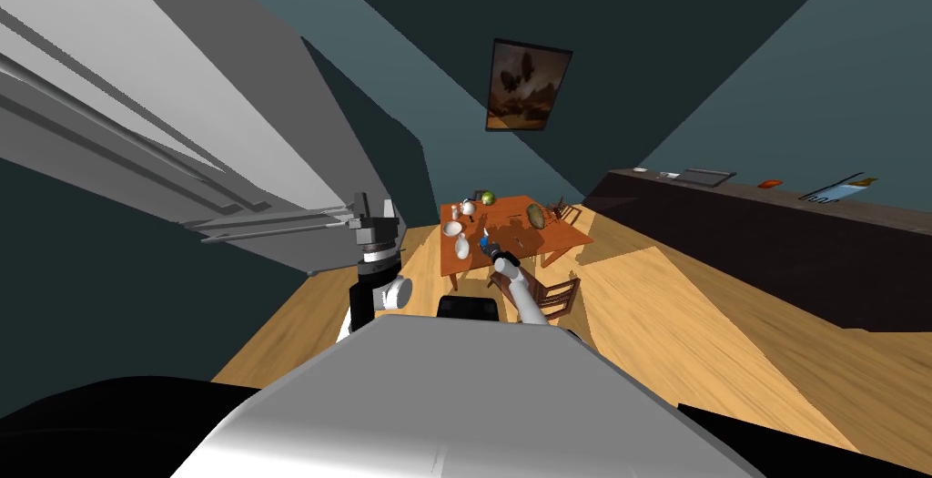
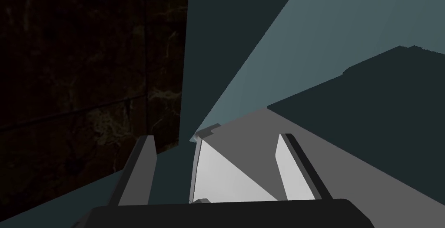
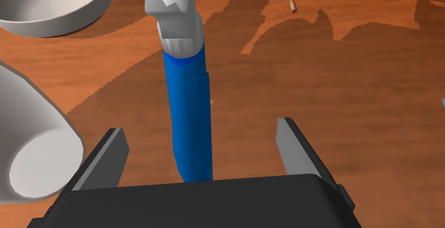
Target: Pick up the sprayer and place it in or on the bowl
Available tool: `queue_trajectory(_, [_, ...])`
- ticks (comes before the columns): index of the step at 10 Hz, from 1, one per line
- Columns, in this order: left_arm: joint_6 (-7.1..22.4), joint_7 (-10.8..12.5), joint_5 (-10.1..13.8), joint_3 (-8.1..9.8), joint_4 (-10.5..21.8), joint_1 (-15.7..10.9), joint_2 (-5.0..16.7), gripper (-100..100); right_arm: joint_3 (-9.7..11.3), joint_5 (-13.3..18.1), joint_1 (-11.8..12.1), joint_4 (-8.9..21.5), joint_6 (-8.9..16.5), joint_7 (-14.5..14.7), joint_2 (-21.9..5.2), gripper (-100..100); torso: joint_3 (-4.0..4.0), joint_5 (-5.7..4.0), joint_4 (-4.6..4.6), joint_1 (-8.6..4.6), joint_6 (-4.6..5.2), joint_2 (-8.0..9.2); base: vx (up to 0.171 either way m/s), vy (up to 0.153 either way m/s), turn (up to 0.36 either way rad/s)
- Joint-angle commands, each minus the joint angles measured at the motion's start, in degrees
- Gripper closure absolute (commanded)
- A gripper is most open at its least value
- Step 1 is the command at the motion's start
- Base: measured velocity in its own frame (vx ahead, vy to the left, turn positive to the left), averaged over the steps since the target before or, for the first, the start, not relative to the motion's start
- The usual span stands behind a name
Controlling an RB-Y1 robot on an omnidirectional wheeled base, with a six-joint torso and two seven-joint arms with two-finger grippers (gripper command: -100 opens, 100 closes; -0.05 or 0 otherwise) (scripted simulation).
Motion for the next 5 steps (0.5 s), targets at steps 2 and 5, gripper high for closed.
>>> queue_trajectory(2, [0.0,0.0,0.0,0.0,0.0,0.0,0.0,0,0.25,-0.19,0.33,0.43,-0.79,0.21,0.23,-100,-0.08,0.01,-0.02,0.03,-0.02,-0.17,0.06,-0.007,0.05])
queue_trajectory(5, [0.0,0.0,0.0,0.0,0.0,0.0,0.0,0,0.3,-0.25,0.34,0.47,-1.0,0.22,0.31,100,0.0,0.04,0.0,0.04,0.01,0.0,0.002,0.0,-0.001])
